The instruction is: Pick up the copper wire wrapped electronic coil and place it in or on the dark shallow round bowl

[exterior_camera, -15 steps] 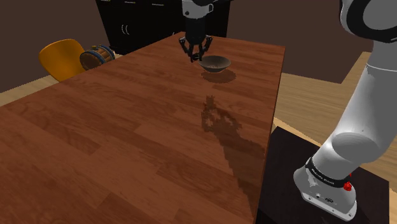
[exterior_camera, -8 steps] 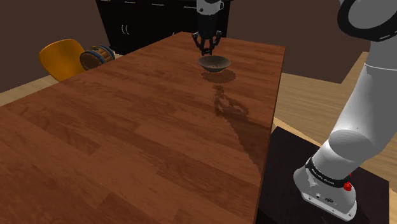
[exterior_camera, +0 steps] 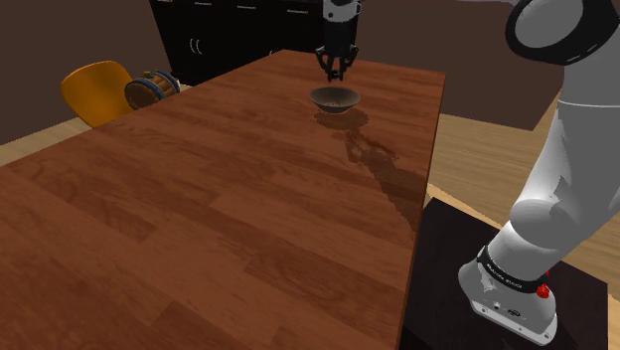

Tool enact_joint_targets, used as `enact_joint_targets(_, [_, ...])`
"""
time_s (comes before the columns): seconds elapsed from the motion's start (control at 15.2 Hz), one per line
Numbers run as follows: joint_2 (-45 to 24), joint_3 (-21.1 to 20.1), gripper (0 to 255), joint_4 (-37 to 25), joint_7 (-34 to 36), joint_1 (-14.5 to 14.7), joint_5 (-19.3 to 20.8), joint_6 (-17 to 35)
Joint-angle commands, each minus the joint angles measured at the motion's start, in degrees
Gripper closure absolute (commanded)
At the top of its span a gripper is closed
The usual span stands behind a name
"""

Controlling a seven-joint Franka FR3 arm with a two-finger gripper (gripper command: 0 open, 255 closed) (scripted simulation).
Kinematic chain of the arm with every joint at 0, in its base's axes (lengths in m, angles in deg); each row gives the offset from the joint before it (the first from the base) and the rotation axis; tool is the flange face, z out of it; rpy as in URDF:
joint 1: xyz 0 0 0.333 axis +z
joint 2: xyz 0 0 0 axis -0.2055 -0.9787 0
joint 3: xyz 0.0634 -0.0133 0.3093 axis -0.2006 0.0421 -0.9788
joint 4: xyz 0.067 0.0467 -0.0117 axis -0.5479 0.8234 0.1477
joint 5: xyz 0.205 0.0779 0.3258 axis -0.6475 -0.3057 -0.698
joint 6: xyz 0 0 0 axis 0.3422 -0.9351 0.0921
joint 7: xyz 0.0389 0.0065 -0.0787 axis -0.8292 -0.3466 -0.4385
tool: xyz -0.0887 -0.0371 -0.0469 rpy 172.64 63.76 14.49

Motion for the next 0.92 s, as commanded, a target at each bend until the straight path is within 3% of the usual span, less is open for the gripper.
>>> enact_joint_targets(0.0, [0.30,0.07,255,1.88,-0.12,-0.24,-0.07,1.61])
enact_joint_targets(0.66, [0.69,0.22,255,10.32,0.49,-0.68,0.01,9.65])
enact_joint_targets(0.86, [0.69,0.22,255,10.32,0.49,-0.68,0.01,9.65])
